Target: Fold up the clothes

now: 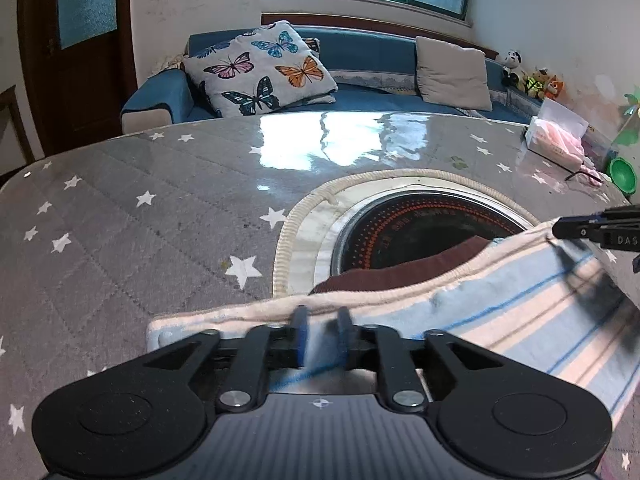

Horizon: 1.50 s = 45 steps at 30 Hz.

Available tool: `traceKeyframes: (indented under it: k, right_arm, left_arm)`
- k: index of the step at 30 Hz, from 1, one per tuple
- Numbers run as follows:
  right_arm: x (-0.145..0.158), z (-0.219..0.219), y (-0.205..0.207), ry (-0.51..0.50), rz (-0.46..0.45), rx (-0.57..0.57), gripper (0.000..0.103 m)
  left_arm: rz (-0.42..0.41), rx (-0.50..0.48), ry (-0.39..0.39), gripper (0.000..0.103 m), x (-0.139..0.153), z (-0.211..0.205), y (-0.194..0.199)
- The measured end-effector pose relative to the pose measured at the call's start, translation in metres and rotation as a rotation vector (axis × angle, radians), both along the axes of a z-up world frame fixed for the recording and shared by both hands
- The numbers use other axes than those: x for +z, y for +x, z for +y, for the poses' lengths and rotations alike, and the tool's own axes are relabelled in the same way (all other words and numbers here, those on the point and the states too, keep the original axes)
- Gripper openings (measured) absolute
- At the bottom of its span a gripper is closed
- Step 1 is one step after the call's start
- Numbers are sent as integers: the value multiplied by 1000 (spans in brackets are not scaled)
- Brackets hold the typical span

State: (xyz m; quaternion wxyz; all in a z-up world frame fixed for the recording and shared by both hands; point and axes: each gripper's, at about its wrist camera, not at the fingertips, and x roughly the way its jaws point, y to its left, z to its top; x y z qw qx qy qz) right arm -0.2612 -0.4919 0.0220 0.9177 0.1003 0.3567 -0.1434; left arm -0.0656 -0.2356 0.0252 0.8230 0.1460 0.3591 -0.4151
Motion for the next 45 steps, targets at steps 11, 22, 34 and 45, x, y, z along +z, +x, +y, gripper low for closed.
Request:
traceKeyframes:
  k: [11,22,34,45]
  right_arm:
    - [11,78,-51,-49,34,241,19]
    - [0,82,-106,-47,31,195,27]
    - [-4,52,-142,28,6,6,37]
    - [-9,49,-144,101,2,-12,13]
  left_arm:
    - [-49,-16,-9,31,5,45,-65]
    - [-41,58,-40,32,-1,95,-102]
    - [-51,257,-33,42,-2,126,-103]
    - [64,279,-94,21,-4,147,-95]
